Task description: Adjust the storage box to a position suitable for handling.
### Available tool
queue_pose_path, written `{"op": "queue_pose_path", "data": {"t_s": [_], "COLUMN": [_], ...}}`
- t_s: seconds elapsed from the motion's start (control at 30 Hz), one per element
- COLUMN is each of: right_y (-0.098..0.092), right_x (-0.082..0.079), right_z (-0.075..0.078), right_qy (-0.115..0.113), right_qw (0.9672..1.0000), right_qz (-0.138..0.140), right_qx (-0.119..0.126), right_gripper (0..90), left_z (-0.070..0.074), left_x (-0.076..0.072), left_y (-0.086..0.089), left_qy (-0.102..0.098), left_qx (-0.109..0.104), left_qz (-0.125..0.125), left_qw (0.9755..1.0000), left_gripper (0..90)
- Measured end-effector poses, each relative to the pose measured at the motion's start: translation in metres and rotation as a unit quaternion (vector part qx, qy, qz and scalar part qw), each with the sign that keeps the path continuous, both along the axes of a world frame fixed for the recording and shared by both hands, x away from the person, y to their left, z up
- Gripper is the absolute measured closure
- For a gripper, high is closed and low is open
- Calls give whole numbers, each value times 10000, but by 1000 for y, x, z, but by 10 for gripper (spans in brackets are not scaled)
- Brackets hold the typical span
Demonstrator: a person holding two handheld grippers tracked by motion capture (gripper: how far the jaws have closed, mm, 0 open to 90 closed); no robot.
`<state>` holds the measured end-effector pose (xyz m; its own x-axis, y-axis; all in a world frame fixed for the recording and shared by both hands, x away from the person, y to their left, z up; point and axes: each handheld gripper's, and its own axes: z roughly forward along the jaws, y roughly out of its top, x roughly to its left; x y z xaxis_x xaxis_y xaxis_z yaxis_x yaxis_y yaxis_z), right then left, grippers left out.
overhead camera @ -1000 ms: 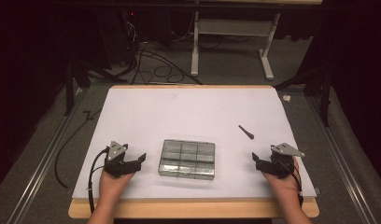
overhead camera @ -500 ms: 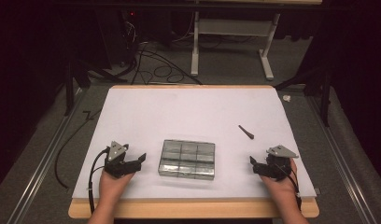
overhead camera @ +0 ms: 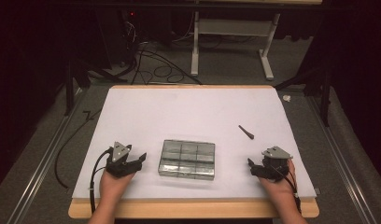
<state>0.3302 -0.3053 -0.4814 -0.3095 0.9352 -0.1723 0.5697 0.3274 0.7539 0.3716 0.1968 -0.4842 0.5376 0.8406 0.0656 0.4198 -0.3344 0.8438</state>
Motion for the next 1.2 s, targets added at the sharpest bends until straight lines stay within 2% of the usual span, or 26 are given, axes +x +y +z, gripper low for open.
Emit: {"op": "queue_pose_path", "data": {"t_s": [0.07, 0.17, 0.2, 0.27, 0.37, 0.4, 0.43, 0.5, 0.57, 0.6, 0.67, 0.73, 0.83, 0.97, 1.03, 1.13, 1.2], "right_y": [-1, -2, -2, -2, -3, -3, -4, -5, -5, -6, -6, -7, -6, -2, -1, -2, -3], "right_x": [-1, -1, -1, -1, -2, -2, -2, -1, -2, -1, -2, -4, -7, -10, -11, -12, -13], "right_z": [0, 0, 1, 1, 1, 1, 1, 2, 2, 2, 3, 4, 6, 9, 11, 11, 11], "right_qy": [-9, -13, -10, -10, -21, -21, -21, -42, -27, -19, -72, -138, -134, -158, -254, -259, -273], "right_qw": [10000, 10000, 9999, 9999, 9999, 9999, 9998, 9997, 9996, 9995, 9994, 9992, 9986, 9985, 9979, 9980, 9977], "right_qz": [-22, -30, -62, -63, -55, -55, -71, -74, -108, -108, -100, -88, -37, 54, 99, 79, 54], "right_qx": [61, 94, 111, 115, 147, 147, 201, 237, 268, 292, 316, 365, 510, 519, 580, 567, 612], "right_gripper": [150, 150, 150, 150, 149, 149, 149, 154, 160, 161, 168, 172, 182, 191, 208, 218, 218], "left_z": [0, 0, 1, 1, 1, 1, 1, 1, 1, 1, 0, 0, 0, 0, 0, 0, 0], "left_x": [-2, -4, -7, -9, -11, -13, -14, -14, -14, -14, -15, -15, -17, -18, -19, -20, -20], "left_y": [-6, -10, -15, -20, -25, -30, -35, -38, -40, -42, -44, -45, -46, -46, -49, -51, -51], "left_qy": [104, 99, 116, 302, 311, 313, 371, 510, 559, 662, 684, 728, 686, 727, 737, 699, 698], "left_qx": [79, 102, 15, -197, -224, -162, -195, -274, -286, -326, -352, -368, -382, -443, -443, -384, -423], "left_qz": [-46, -62, -94, -200, -294, -381, -505, -560, -577, -649, -695, -754, -748, -780, -836, -822, -812], "left_qw": [9999, 9999, 9999, 9991, 9988, 9987, 9978, 9968, 9964, 9952, 9946, 9938, 9941, 9933, 9928, 9934, 9934], "left_gripper": [379, 414, 450, 498, 583, 583, 646, 737, 771, 827, 867, 887, 889, 893, 896, 897, 898]}}
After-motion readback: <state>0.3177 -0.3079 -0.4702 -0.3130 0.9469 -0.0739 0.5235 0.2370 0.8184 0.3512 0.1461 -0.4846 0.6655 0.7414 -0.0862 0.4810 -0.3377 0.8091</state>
